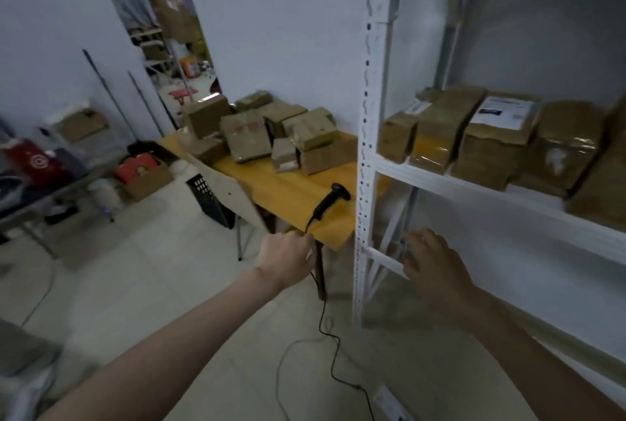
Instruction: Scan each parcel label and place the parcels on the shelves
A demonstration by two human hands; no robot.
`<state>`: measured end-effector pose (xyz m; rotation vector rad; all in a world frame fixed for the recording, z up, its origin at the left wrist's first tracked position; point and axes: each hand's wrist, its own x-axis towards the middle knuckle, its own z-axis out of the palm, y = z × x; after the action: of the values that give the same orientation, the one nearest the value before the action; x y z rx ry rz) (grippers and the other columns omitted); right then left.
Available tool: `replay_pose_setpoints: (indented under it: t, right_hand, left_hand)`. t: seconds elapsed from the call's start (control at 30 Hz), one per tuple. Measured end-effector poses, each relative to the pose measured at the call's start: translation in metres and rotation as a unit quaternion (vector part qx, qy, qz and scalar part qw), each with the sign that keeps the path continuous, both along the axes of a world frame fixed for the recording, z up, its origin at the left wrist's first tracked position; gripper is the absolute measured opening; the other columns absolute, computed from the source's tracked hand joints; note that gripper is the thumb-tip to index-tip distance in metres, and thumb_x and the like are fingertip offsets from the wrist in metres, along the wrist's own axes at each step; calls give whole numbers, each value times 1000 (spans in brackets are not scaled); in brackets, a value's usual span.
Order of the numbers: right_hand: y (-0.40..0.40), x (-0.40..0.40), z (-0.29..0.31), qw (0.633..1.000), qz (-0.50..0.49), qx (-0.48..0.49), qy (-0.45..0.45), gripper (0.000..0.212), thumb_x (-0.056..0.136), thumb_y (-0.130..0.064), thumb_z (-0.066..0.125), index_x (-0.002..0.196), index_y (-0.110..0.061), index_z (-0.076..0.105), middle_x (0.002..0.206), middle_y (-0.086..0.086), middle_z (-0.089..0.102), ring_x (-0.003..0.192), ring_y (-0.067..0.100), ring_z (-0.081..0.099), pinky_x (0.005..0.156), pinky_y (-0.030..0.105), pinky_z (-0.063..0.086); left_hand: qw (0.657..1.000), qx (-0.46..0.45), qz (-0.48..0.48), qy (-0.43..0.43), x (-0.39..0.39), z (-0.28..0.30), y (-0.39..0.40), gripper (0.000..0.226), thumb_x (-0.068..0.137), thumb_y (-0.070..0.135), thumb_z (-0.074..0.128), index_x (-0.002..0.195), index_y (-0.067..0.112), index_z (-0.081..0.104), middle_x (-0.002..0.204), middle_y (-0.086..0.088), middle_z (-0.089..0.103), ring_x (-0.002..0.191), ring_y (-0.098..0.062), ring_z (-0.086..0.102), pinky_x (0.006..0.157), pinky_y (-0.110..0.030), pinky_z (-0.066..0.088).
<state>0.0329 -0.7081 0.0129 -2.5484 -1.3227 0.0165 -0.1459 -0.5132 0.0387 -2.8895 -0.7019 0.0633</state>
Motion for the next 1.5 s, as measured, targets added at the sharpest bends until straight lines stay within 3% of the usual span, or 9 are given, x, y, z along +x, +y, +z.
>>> replay_pose_setpoints:
  t: [0.17, 0.33, 0.6, 0.8, 1.07, 1.2, 1.33, 1.5]
  right_hand:
    - [93, -13, -6, 998, 56, -14, 17, 36, 95, -26, 50, 129, -17, 46, 126, 4, 46, 104, 21, 52, 81, 32, 49]
    - [176, -6, -9, 996, 67, -24, 44, 41, 95, -24, 48, 134, -17, 41, 131, 6, 40, 115, 24, 45, 90, 38, 46]
    - [288, 58, -25, 996, 67, -28, 60, 31, 95, -23, 49, 124, -15, 46, 117, 5, 44, 99, 21, 48, 75, 35, 53]
    - [366, 114, -26, 993, 78, -48, 73, 28, 97, -24, 49, 123, -16, 43, 127, 6, 41, 110, 23, 47, 85, 32, 48]
    - [422, 152, -30, 994, 62, -44, 74, 34, 95, -22, 54, 126, -17, 41, 122, 8, 40, 108, 23, 47, 84, 32, 49]
    - [436, 160, -29, 996, 49, -34, 64, 32, 94, -22, 54, 123, -16, 43, 120, 8, 42, 108, 25, 46, 81, 31, 44]
    - [456, 170, -29, 995, 21, -30, 92, 32, 95, -20, 52, 125, -15, 42, 124, 11, 41, 112, 28, 44, 84, 34, 46]
    - [491, 192, -39, 993, -31, -28, 110, 38, 95, -24, 51, 131, -16, 39, 127, 11, 39, 114, 29, 43, 87, 37, 48]
  left_hand:
    - [999, -2, 42, -17, -23, 6, 67, 34, 99, 40, 37, 117, 16, 52, 107, -4, 61, 91, -27, 63, 64, -33, 48]
    - [998, 9, 65, -24, -12, 0, 126, 37, 98, 42, 39, 120, 16, 53, 102, -4, 60, 86, -27, 63, 70, -38, 55]
    - [997, 14, 77, 10, 56, -4, 221, 35, 99, 41, 37, 120, 17, 51, 102, -4, 60, 84, -26, 63, 67, -36, 54]
    - [996, 6, 89, 13, 106, -11, 290, 38, 99, 44, 39, 125, 19, 50, 108, -3, 61, 88, -24, 64, 72, -39, 57]
    - [995, 34, 95, -2, 153, 3, 343, 39, 100, 45, 37, 128, 22, 48, 107, 0, 62, 84, -19, 63, 64, -32, 55]
    - [997, 37, 71, -2, 178, 7, 360, 34, 99, 42, 39, 121, 19, 53, 101, -1, 64, 83, -19, 62, 56, -28, 45]
    - [999, 16, 43, -17, 207, 2, 385, 36, 99, 41, 39, 121, 17, 53, 106, -3, 63, 81, -22, 63, 61, -31, 51]
    - [1000, -5, 17, -8, 248, -15, 436, 40, 99, 41, 38, 131, 19, 48, 119, -3, 61, 95, -25, 64, 67, -33, 48]
